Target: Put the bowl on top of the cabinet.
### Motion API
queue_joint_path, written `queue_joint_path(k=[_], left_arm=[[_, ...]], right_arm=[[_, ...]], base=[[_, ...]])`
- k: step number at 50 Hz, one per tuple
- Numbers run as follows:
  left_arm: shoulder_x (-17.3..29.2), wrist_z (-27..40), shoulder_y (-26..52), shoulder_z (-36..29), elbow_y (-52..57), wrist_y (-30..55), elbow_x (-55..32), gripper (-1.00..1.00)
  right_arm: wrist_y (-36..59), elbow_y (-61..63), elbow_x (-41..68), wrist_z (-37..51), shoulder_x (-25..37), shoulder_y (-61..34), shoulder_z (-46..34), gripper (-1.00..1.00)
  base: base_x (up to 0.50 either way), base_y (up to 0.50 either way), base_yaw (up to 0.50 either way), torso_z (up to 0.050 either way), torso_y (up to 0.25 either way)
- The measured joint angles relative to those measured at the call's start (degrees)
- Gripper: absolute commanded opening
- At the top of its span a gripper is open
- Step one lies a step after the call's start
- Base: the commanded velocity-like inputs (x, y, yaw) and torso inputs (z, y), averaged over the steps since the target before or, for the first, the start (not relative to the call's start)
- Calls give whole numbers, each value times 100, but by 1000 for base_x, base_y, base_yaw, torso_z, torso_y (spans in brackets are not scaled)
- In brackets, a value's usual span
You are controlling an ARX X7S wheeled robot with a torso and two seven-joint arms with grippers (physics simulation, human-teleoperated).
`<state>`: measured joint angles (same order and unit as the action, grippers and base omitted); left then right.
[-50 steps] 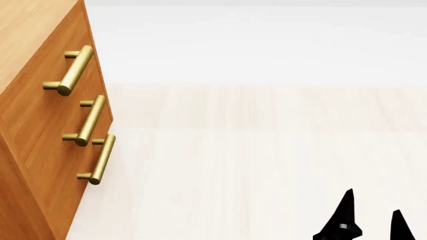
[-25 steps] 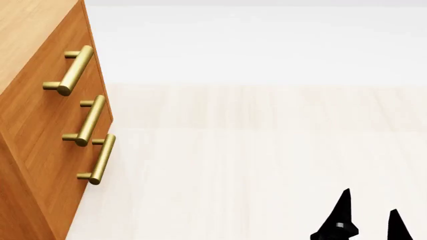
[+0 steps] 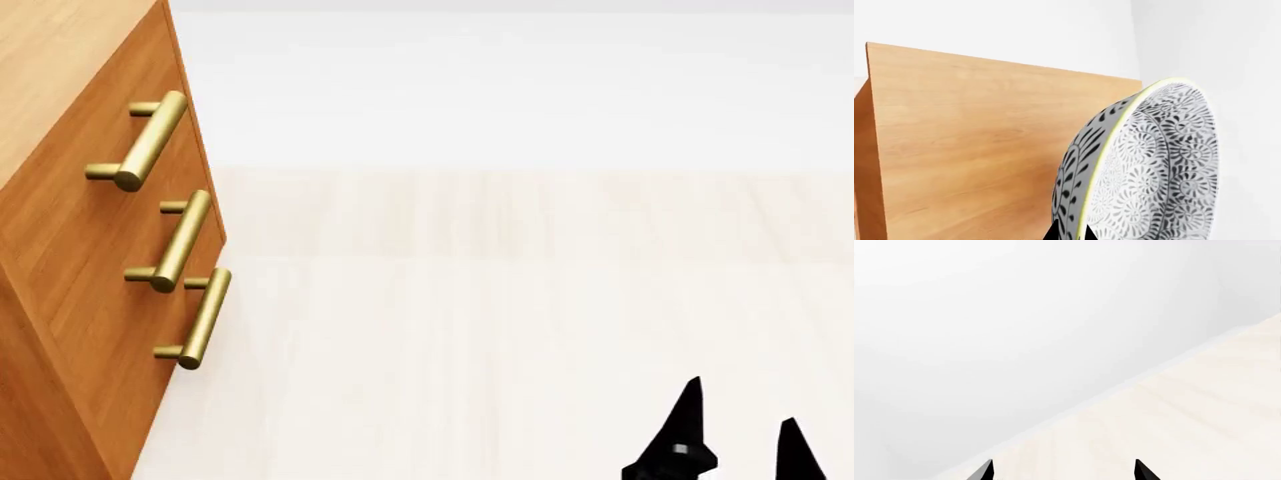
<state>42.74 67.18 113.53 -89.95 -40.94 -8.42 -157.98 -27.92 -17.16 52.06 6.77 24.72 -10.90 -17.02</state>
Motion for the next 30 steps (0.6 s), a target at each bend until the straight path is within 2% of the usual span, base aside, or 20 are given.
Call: queue_joint_path(k=[26, 27, 30], left_arm=[[-116, -55, -139, 16, -389, 403, -2, -100], [-121, -57, -138, 14, -411, 422, 2, 100], [-146, -74, -116, 12, -493, 497, 31, 100]], right_arm=[[-4, -2, -11, 1, -5, 7, 17, 100], [-3, -1, -11, 0, -5, 7, 17, 100], [1, -7, -12, -3, -7, 4, 16, 100]], base=[[0, 0, 0, 0, 0], [0, 0, 0, 0, 0], [0, 0, 0, 0, 0]])
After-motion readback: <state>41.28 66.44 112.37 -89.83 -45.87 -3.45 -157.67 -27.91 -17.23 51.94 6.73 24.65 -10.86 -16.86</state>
